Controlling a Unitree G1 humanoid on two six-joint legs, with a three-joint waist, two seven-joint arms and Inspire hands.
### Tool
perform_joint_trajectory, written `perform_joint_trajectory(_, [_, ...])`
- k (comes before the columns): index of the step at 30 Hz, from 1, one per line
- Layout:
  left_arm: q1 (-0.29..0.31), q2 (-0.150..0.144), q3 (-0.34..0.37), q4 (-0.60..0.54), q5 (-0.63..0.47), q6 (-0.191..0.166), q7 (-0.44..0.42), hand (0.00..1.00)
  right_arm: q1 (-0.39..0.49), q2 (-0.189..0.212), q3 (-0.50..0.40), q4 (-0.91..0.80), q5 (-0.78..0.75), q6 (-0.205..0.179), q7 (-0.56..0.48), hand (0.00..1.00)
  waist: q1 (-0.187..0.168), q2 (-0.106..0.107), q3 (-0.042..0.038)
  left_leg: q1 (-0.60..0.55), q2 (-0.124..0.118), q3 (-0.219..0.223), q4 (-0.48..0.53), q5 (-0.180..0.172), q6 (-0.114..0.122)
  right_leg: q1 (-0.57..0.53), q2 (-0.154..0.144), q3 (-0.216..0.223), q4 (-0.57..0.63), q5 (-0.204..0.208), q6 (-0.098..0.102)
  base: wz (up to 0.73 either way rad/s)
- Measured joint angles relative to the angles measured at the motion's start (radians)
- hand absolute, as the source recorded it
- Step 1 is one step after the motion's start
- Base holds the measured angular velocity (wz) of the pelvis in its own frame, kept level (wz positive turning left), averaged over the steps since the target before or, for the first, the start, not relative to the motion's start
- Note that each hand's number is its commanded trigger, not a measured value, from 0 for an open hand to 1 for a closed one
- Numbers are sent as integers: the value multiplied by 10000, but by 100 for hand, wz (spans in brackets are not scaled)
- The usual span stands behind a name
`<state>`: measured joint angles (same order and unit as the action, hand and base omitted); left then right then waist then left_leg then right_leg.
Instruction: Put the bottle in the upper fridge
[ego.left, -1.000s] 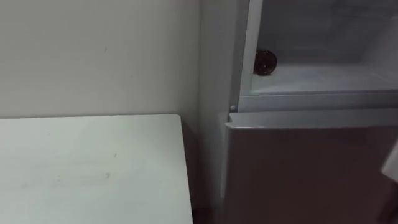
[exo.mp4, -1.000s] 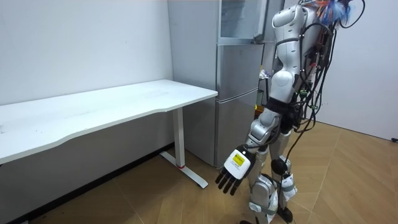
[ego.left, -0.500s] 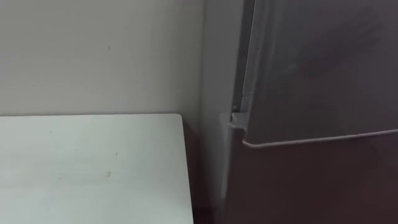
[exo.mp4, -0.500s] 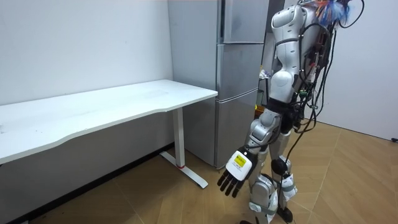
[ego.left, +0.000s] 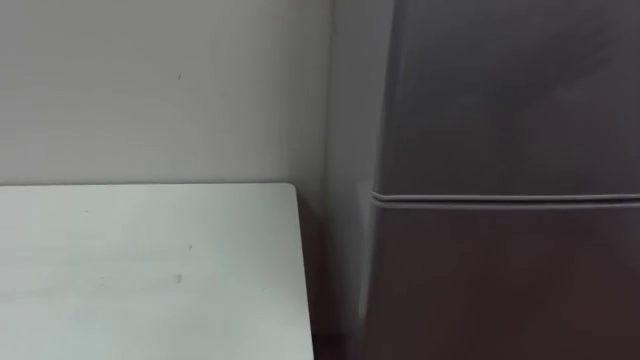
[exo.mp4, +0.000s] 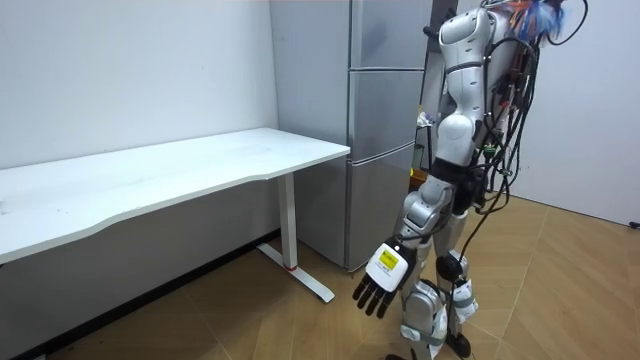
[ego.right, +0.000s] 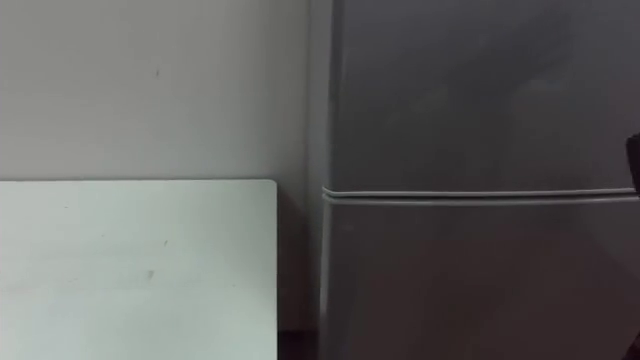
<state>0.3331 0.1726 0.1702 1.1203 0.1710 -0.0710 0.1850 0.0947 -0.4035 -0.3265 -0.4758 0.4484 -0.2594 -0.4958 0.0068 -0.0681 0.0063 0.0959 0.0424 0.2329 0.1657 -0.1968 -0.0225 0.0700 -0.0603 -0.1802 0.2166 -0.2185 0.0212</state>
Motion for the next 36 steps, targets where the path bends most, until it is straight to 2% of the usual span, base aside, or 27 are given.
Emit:
perform_joint_trajectory(3, [-100,-6,0,1,6,81,-33,0,-340,1,200,285,3,39,314,0,82,-10,-5,-61,0,-10,1,0,0,-12,0,-16,9,0,0,1])
perform_joint_trajectory(4, [-161,-5,13,-14,13,131,-48,0,-533,1,268,359,4,180,403,0,118,4,-37,-93,-1,-34,14,0,0,-4,0,-51,28,4,-2,12])
perform_joint_trajectory(7, [-264,2,16,-62,222,193,-104,0,-1144,-16,312,669,-20,322,580,0,216,9,-54,-153,-11,-183,73,1,0,25,-6,-173,-6,9,-6,13])
perform_joint_trajectory(12, [-289,60,-23,-297,662,291,-223,0,-2044,-27,605,1940,-336,447,630,0,328,-105,86,-177,-14,-525,225,-3,-7,287,-8,-440,-177,17,-10,18])
perform_joint_trajectory(14, [-303,57,-22,-325,886,352,-282,0,-2066,-27,788,2263,-336,579,758,0,405,-119,78,-177,-22,-583,224,-4,-9,363,-7,-500,-269,27,-15,10])
perform_joint_trajectory(15, [-297,54,-26,-383,996,409,-352,0,-2071,-13,846,2367,-383,548,720,0,560,-119,78,-163,-21,-577,218,-5,-10,364,-2,-512,-261,30,-16,3])
perform_joint_trajectory(23, [-517,70,-25,-690,1076,708,-1030,0,-2923,-15,1111,3637,-595,431,698,0,563,-97,73,-180,-20,-583,321,0,-1,352,-48,-560,-121,52,-33,0])
perform_joint_trajectory(25, [-554,97,-25,-715,1076,708,-1171,0,-3047,-15,1118,3973,-585,428,826,0,562,-112,37,-181,-16,-584,338,7,9,366,-47,-564,-119,83,-37,0])
perform_joint_trajectory(29, [-529,160,-360,-711,1265,809,-1301,0,-3497,-93,1220,4958,-471,296,965,0,539,-86,39,-164,-12,-587,377,30,49,447,-57,-602,-183,213,-25,1])
perform_joint_trajectory(35, [-540,247,-361,-785,1290,980,-1316,0,-3978,-158,1247,6080,-352,141,1096,0,530,-128,-21,-226,-25,-730,546,67,104,560,-55,-670,-293,313,-1,5])
perform_joint_trajectory(36, [-539,256,-361,-805,1261,992,-1362,0,-4025,-180,1239,6108,-193,201,1096,0,527,-130,-92,-323,-23,-744,584,79,123,478,-54,-673,-291,324,24,5])
